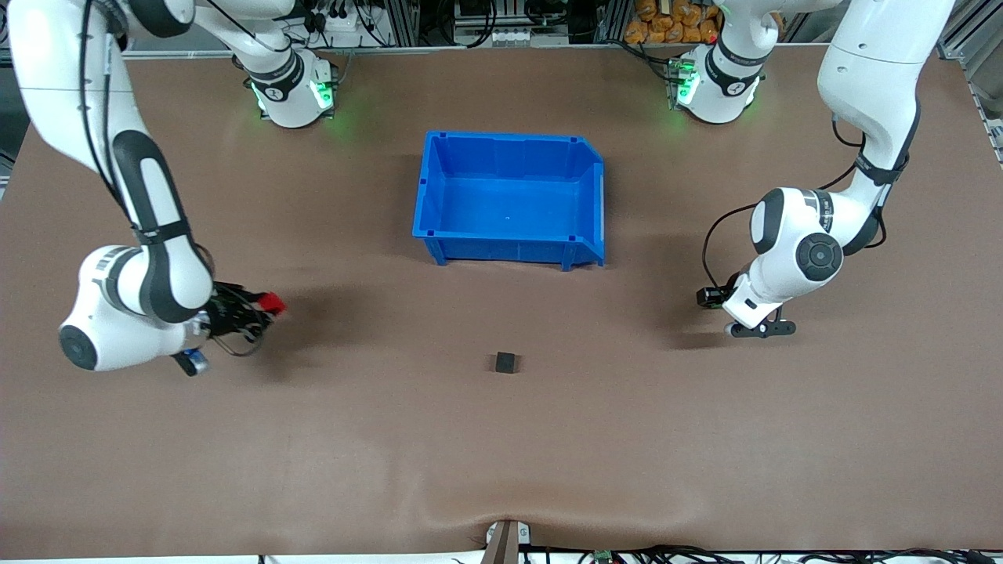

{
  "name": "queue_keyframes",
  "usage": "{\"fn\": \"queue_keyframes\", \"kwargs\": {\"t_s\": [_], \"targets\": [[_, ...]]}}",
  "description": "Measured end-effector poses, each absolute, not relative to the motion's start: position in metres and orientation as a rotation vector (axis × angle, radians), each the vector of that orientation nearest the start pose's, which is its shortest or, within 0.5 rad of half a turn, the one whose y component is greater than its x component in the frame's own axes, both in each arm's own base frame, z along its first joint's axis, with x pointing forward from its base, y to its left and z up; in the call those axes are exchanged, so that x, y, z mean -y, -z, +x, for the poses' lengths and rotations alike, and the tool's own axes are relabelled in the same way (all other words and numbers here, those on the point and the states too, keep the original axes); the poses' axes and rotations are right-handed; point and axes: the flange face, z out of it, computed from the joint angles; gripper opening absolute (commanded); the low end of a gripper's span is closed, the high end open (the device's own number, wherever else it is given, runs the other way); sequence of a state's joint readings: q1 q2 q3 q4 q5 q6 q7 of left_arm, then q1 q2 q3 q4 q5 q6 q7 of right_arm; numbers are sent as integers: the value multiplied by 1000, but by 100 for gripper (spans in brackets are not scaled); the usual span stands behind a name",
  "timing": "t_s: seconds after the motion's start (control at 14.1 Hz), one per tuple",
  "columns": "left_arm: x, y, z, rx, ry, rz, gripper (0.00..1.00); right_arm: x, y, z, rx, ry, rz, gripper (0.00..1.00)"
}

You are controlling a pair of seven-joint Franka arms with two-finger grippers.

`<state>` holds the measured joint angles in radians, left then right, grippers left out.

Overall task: Attach green and red cubes to black cube
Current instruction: 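Carry the red cube and green cube toward the black cube with both grippers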

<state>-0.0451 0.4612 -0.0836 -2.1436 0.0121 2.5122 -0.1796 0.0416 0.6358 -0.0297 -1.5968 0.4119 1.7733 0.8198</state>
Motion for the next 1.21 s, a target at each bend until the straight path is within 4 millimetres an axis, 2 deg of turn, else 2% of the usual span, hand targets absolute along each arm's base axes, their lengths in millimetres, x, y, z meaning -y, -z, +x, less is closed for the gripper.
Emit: {"fn": "queue_keyframes", "kwargs": {"t_s": [0.14, 0.28, 0.43, 0.64, 0.78, 0.92, 1.07, 1.21], "targets": [[72, -178, 555, 83, -148, -3153, 0, -101, -252, 659, -1485, -778, -2392, 0], [70, -182, 559, 124, -132, -3153, 0, -152, -254, 671, -1607, -670, -2277, 0], [69, -192, 567, 295, -94, -3143, 0, -203, -243, 672, -1728, -585, -2187, 0], [72, -217, 582, 639, -16, -3102, 0, -263, -224, 663, -1899, -515, -2066, 0], [74, -231, 590, 846, 24, -3064, 0, -295, -217, 655, -1983, -506, -1998, 0], [87, -235, 591, 1153, 15, -2976, 0, -321, -213, 650, -2037, -507, -1949, 0], [117, -238, 589, 1446, -26, -2855, 0, -340, -206, 650, -2064, -467, -1895, 0], [152, -245, 594, 1667, -37, -2757, 0, -356, -197, 649, -2090, -450, -1852, 0]]}}
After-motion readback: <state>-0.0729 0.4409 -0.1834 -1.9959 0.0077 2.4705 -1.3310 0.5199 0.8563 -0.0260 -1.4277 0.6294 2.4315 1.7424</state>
